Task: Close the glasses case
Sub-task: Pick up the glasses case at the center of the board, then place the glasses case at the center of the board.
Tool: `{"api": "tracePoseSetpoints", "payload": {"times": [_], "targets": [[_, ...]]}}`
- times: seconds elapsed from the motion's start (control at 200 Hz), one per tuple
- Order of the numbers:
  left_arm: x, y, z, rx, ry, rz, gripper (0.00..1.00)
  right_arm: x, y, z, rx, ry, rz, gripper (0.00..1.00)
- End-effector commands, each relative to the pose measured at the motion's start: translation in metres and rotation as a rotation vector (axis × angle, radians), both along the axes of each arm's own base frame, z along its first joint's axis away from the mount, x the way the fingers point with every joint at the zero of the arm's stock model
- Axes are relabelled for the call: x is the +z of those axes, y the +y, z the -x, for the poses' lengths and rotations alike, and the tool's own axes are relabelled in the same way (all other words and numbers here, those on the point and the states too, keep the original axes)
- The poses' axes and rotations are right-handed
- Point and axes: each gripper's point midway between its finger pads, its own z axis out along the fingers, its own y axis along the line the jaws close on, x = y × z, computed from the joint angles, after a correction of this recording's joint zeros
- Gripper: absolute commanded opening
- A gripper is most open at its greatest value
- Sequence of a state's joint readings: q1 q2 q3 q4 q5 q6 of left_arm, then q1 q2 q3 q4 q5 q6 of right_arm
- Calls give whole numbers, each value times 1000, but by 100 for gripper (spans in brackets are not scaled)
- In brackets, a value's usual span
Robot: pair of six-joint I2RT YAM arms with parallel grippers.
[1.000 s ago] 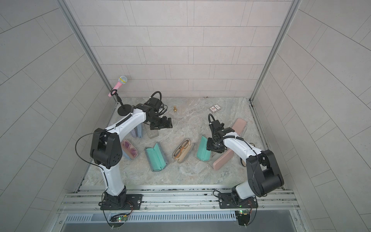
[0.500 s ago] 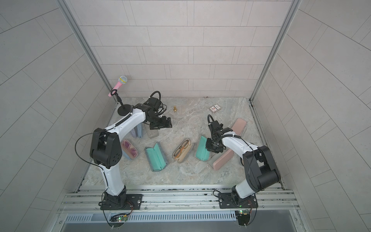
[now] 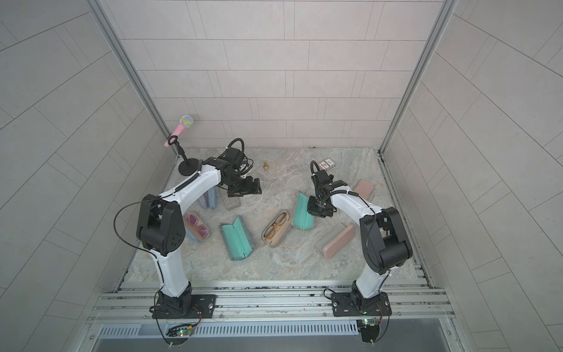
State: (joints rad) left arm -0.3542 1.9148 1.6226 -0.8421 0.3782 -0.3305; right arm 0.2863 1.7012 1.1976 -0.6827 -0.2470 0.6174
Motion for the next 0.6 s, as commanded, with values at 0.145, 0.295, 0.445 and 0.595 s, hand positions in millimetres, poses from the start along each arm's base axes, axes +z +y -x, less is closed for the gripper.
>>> {"api": "tracePoseSetpoints", "payload": {"times": [0.145, 0.295, 0.445, 0.595], "targets": [[-8, -1, 3, -19, 24, -8, 96, 5, -5, -51, 6, -8, 32, 15], [-14, -2, 4, -22, 38, -11, 96, -4, 1, -77, 16, 2, 31, 15], [-19, -3, 4, -25, 50, -16, 96, -18, 4, -89, 26, 26, 39, 16], [-23, -5, 5, -28, 60, -20, 96, -22, 7, -94, 35, 32, 31, 20]]}}
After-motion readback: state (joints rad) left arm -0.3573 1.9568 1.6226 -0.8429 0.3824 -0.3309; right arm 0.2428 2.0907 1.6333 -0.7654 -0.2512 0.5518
